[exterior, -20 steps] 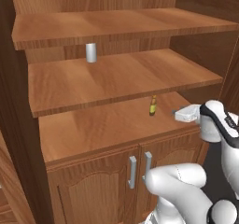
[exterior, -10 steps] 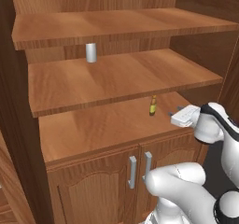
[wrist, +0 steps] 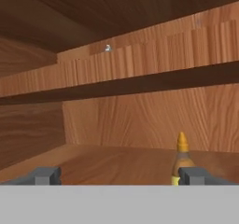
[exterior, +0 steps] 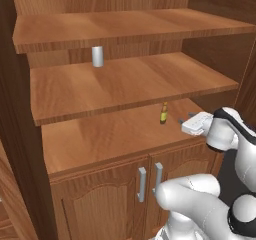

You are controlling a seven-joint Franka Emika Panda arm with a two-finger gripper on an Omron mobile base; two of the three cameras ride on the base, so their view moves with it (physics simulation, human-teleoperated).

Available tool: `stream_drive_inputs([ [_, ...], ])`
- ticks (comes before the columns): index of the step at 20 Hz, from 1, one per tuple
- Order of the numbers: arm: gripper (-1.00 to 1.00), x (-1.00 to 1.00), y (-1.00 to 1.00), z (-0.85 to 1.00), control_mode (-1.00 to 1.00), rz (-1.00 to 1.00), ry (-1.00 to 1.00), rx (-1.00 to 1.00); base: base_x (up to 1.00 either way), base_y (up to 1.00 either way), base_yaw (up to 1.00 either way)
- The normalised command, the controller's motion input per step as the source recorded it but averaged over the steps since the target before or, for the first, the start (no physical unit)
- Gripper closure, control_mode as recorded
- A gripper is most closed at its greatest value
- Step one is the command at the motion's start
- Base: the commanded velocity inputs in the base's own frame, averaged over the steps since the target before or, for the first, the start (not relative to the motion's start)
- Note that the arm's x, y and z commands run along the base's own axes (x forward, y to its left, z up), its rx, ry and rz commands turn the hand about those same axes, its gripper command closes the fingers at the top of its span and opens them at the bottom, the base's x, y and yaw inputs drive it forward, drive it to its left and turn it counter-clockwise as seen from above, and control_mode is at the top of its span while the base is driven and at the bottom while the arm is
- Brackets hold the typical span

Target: Pick the cinnamon and honey bottle from the cabinet and place them next to the mug.

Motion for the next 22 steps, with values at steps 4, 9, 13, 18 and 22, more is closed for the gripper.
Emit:
stream_drive_inputs([
  [4,-1.0,0.32,0.0,0.0,-1.0,-0.02,0.0,0.0,0.0,0.0,0.0],
  [9,-1.0,0.28,0.0,0.0,-1.0,-0.04,0.0,0.0,0.0,0.0,0.0],
  [13,-1.0,0.13,0.0,-0.05,-1.0,-0.04,0.0,0.0,0.0,0.0,0.0],
  [18,-1.0,0.05,0.04,-0.11,-1.0,-0.04,0.0,0.0,0.0,0.0,0.0],
  [22,-1.0,0.07,0.02,-0.13,-1.0,-0.04,0.0,0.0,0.0,0.0,0.0],
])
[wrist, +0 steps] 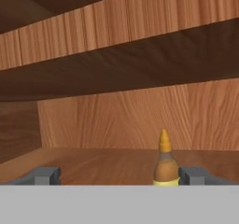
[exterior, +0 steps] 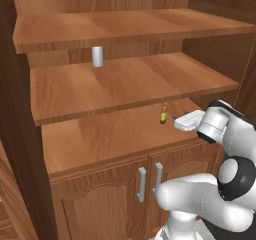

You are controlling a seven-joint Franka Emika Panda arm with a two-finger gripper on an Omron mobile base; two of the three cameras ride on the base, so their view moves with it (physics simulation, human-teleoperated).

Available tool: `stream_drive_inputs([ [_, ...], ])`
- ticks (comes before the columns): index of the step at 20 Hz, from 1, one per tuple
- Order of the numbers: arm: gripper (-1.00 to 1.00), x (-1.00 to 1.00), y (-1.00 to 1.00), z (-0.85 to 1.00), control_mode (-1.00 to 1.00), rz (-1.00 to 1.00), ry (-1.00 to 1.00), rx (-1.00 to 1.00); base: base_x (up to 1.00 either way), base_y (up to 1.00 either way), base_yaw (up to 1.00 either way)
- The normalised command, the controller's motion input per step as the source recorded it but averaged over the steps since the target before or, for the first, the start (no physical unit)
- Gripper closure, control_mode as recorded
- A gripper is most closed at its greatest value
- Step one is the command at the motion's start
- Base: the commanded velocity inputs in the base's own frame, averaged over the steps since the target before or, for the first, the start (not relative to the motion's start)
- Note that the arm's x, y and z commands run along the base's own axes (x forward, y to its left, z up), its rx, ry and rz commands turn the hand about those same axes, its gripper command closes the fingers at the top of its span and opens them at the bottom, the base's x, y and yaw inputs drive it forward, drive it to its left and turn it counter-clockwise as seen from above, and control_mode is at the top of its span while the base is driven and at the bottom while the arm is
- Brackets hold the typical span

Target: Pick the cinnamon and honey bottle from the cabinet and place them next to the mug.

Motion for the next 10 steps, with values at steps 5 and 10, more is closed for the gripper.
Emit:
stream_drive_inputs([
  [5,-1.0,0.1,0.03,-0.09,-1.0,-0.04,0.0,0.0,0.0,0.0,0.0],
  [10,-1.0,0.19,0.01,-0.02,-1.0,-0.04,0.0,0.0,0.0,0.0,0.0],
])
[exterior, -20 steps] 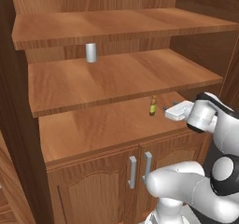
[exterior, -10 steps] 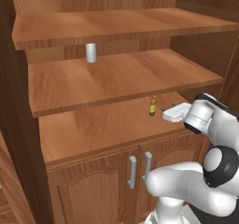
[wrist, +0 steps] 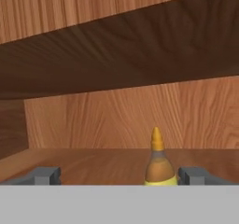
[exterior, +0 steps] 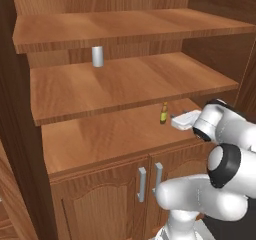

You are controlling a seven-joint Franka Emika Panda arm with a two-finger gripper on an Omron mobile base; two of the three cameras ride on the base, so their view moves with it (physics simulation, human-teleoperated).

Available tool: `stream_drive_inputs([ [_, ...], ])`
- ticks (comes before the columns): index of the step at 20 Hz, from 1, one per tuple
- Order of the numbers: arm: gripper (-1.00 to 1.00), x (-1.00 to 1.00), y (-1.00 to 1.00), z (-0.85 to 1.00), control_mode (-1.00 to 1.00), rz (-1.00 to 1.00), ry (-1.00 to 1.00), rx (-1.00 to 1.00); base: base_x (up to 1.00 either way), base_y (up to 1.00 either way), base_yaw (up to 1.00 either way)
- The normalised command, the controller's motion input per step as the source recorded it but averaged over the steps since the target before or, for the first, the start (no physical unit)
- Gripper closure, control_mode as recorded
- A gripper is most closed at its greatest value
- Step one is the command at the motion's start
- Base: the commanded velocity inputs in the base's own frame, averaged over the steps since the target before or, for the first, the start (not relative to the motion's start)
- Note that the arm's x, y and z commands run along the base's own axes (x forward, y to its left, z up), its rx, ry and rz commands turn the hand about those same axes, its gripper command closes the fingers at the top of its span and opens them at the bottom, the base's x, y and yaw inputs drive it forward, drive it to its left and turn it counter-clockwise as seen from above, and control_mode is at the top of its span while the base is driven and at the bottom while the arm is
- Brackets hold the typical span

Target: Pick the cinnamon and honey bottle from the cabinet and place them next to the mug.

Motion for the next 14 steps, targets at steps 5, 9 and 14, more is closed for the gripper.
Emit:
stream_drive_inputs([
  [5,-1.0,0.02,0.0,0.0,-1.0,-0.03,0.0,0.0,0.0,0.0,0.0],
  [9,-1.0,0.0,0.0,0.0,-1.0,0.0,0.0,0.0,0.0,0.0,0.0],
  [14,-1.0,0.0,0.0,0.0,-1.0,0.0,0.0,0.0,0.0,0.0,0.0],
])
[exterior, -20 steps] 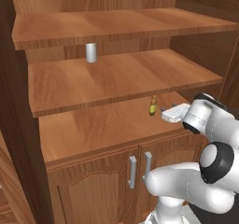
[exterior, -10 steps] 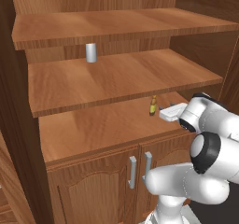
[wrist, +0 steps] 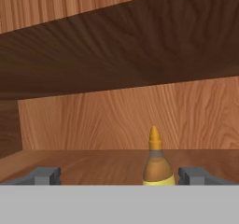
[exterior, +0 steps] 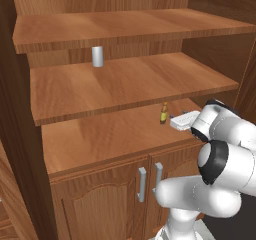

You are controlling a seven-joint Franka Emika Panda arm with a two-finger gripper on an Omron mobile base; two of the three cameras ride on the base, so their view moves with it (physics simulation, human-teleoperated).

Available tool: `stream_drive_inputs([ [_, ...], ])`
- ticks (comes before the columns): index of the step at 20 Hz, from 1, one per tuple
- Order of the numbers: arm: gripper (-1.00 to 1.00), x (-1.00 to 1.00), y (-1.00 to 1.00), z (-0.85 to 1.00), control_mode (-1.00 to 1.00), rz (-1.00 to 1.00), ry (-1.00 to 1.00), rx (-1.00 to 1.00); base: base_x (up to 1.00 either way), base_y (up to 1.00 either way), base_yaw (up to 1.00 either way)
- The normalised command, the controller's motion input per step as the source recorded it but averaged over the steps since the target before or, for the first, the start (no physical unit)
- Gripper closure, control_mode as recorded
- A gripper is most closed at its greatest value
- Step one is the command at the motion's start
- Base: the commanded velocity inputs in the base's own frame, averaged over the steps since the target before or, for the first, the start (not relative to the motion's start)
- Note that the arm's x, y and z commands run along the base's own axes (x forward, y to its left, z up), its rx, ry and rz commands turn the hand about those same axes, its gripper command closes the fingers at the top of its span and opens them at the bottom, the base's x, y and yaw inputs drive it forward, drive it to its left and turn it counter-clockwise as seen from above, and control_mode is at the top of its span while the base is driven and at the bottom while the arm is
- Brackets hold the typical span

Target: Pick the cinnamon and honey bottle from the cabinet and place them next to the mug.

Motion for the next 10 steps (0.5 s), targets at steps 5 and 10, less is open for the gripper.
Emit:
stream_drive_inputs([
  [5,-1.0,0.0,0.0,-0.04,-1.0,0.0,0.0,0.0,0.0,0.0,0.0],
  [10,-1.0,0.0,0.0,-0.17,-1.0,0.0,0.0,0.0,0.0,0.0,0.0],
])
